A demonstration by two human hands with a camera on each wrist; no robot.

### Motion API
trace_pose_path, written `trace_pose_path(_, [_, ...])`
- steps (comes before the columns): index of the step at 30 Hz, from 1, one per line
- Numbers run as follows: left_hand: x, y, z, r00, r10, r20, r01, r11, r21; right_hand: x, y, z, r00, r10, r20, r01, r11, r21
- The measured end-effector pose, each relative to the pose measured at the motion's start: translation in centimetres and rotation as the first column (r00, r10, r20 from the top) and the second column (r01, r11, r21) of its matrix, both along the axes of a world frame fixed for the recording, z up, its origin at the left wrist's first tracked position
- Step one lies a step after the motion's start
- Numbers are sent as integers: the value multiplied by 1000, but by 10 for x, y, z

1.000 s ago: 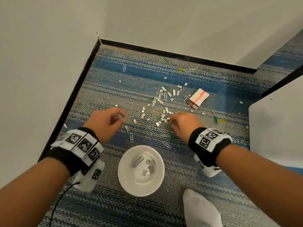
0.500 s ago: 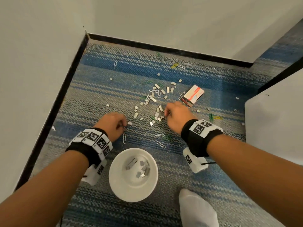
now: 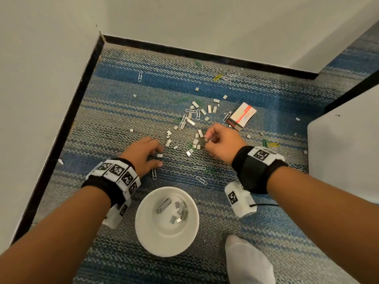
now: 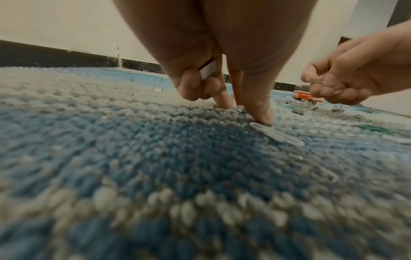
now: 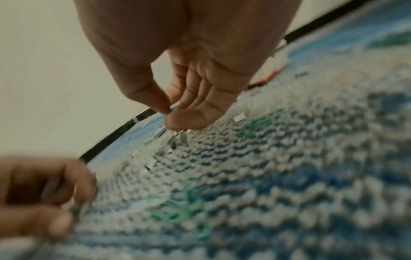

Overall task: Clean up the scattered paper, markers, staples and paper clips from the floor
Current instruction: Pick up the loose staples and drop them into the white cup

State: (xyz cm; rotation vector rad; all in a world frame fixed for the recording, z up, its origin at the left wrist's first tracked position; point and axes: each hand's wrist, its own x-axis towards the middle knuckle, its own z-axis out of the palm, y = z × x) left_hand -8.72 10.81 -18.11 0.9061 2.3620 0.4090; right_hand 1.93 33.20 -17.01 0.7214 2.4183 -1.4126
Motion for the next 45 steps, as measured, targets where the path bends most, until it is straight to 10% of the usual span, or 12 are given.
trace_pose_path(4, [2,0,2,991,124,-48,-118,987,113,3,-1,5,940,-291,178,341,792,-506])
trace_pose_path(7, [3,6,3,946,325,-12,-317,929,189,2,-6,1,992,-101,74,108,989,-103])
trace_pose_path(11, [3,19,5,949,315,-1,-311,937,160,-7,-20,-4,945,300,133,-328,863,384])
trace_pose_path(17, [3,27,-5,993,104,-57,-99,991,87,-6,-20,-6,992,110,55,-119,973,197])
trace_pose_path(23, [8,27,-1,978,208,-15,-198,948,250,-6,-10,-11,999,-39,16,38,997,69])
trace_pose_path(30, [3,29,3,965,260,45,-263,961,84,-6,-33,-5,874,485,10,-447,797,405])
trace_pose_path(35, [6,31,5,978,207,25,-208,977,43,-16,-29,-9,832,547,87,-516,708,483])
trace_pose_path(45, [7,34,0,996,88,-18,-85,988,127,-13,-28,-3,921,388,8,-378,893,244])
